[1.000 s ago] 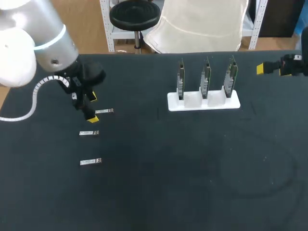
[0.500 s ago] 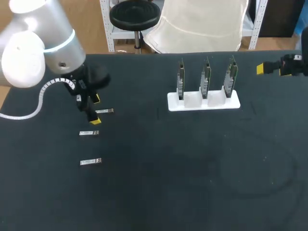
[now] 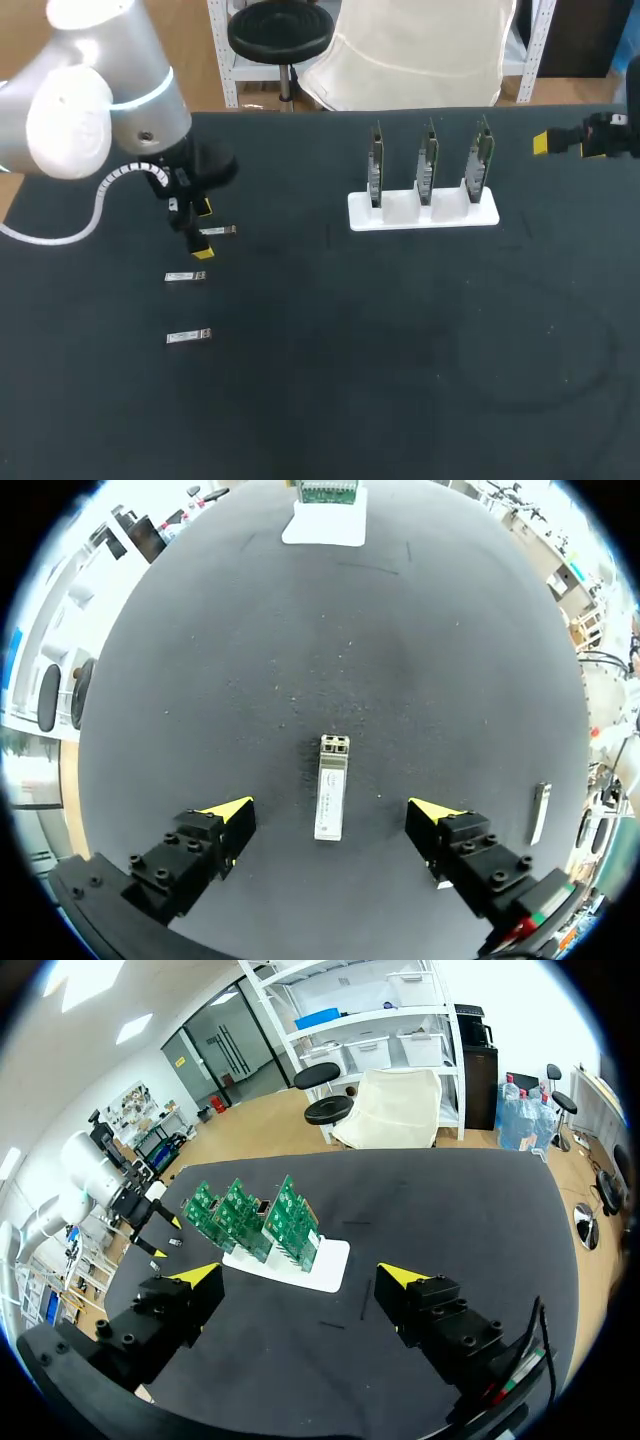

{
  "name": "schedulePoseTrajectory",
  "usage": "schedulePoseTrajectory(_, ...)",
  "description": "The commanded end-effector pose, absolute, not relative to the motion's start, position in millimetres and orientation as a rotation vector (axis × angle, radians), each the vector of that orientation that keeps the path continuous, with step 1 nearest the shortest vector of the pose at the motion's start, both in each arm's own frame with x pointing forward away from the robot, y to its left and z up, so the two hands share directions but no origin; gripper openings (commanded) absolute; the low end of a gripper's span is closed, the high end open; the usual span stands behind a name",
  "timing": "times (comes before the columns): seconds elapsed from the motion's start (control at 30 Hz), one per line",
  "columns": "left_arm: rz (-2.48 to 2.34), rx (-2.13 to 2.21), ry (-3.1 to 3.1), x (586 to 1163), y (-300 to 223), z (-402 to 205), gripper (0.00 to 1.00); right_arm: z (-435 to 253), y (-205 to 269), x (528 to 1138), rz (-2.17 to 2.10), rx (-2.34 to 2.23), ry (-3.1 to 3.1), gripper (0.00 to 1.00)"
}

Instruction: Pick up the optical module with the left hand, and insert it into the network port with the right hand.

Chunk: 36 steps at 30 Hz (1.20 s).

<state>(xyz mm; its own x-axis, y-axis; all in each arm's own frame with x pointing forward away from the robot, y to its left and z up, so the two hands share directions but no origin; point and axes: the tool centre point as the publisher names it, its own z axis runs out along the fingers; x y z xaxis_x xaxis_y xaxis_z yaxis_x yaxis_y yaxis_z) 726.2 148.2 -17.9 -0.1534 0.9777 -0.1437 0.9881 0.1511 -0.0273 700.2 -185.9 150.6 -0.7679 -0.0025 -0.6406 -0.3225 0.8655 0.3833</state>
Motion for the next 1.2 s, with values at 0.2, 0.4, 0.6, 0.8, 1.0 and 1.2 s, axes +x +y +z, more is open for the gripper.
schedulePoseTrajectory(0.2, -0.139, 1.993, 2.321, 725.6, 152.9, -22.5, 1.00, 150.9, -185.0, 699.5, 0.632, -0.230, 2.377, 1.00)
schedulePoseTrajectory(0.4, -0.117, 1.995, 2.324, 725.2, 154.9, -24.7, 1.00, 150.9, -185.0, 699.5, 0.632, -0.230, 2.377, 1.00)
schedulePoseTrajectory(0.6, -0.098, 1.997, 2.328, 724.0, 156.8, -26.8, 1.00, 150.9, -185.0, 699.5, 0.632, -0.230, 2.377, 1.00)
schedulePoseTrajectory(0.8, -0.109, 1.988, 2.332, 723.9, 156.4, -26.8, 0.00, 150.9, -185.0, 699.5, 0.632, -0.230, 2.377, 1.00)
schedulePoseTrajectory(1.0, -0.116, 1.972, 2.336, 723.9, 155.9, -26.8, 0.00, 150.9, -185.0, 699.5, 0.632, -0.230, 2.377, 1.00)
schedulePoseTrajectory(1.2, -0.117, 1.926, 2.356, 724.5, 155.9, -26.6, 0.00, 150.9, -185.0, 699.5, 0.632, -0.230, 2.377, 1.00)
